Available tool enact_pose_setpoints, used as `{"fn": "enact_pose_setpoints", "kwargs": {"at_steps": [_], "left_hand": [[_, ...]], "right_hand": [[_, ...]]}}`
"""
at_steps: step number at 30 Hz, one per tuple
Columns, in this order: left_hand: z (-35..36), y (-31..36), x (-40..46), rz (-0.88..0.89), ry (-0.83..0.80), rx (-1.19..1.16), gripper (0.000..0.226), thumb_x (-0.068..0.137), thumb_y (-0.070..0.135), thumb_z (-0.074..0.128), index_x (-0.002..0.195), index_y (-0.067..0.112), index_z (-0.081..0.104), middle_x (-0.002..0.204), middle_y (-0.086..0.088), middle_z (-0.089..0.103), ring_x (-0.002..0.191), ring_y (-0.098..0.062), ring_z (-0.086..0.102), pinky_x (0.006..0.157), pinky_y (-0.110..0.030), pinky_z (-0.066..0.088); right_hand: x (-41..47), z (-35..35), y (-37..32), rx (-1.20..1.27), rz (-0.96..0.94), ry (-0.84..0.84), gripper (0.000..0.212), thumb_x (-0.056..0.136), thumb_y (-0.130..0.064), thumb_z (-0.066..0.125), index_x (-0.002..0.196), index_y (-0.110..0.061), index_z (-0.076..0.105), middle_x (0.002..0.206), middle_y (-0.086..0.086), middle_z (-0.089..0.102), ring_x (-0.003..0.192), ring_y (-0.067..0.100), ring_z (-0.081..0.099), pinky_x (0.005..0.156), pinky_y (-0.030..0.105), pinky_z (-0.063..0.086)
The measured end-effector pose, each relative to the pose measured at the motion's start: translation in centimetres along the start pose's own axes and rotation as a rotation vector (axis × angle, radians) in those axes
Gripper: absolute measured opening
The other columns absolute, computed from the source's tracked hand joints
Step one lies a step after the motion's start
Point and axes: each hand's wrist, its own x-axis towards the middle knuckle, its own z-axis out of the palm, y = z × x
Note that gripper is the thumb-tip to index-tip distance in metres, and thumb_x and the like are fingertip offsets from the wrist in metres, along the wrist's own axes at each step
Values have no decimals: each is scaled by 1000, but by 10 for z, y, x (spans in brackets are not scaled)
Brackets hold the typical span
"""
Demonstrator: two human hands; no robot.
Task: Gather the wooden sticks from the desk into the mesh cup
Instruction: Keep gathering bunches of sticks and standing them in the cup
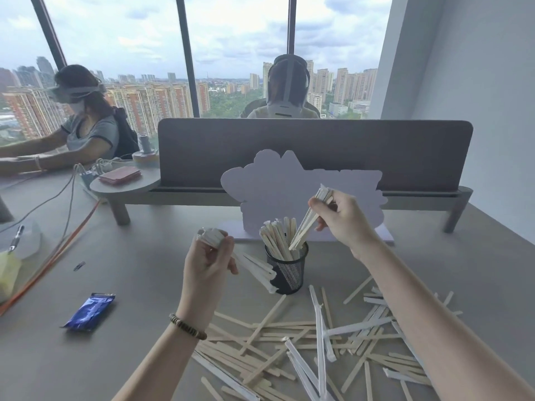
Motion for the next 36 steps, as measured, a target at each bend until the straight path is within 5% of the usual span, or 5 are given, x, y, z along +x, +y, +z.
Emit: {"fn": "enact_pose_setpoints", "kwargs": {"at_steps": [3, 17, 21, 25, 36], "left_hand": [[2, 5, 10, 10, 31, 12, 13, 96, 2, 56, 84, 0, 51, 75, 18, 54, 54, -22, 52, 67, -53, 49], [22, 11, 38, -26, 20, 41, 13, 97, 11, 56, 86, 6, 54, 56, 1, 53, 52, -20, 53, 65, -46, 58], [32, 9, 43, -45, -1, 79, 19, 98, 11, 54, 90, -6, 52, 61, -2, 52, 49, -11, 54, 71, -56, 58], [38, 2, 50, -54, -31, 118, 23, 98, 11, 51, 93, -11, 48, 57, 2, 51, 46, -5, 54, 71, -58, 59], [45, -43, 58, -121, -262, 517, 41, 88, 44, 55, 80, 5, 52, 77, -9, 49, 64, -20, 49, 58, -44, 48]], "right_hand": [[3, 11, 8, -121, 15, -58, 20, 100, -23, 59, 82, -17, 59, 70, 6, 61, 57, 17, 63, 51, 10, 45], [-11, 37, 49, -397, 103, -158, 48, 97, -29, 63, 58, -18, 36, 58, -3, 41, 56, 12, 41, 52, 23, 30], [-15, 36, 56, -319, 98, -163, 22, 95, -40, 62, 84, -23, 56, 83, -4, 57, 78, 12, 57, 69, 24, 43], [-18, 28, 57, -161, 177, -115, 47, 96, -53, 54, 129, -19, 55, 115, -3, 62, 98, 12, 66, 88, 41, 55], [-40, 9, 70, -79, 257, -121, 25, 102, -39, 50, 109, -20, 65, 103, -11, 67, 86, 9, 71, 71, 35, 56]]}}
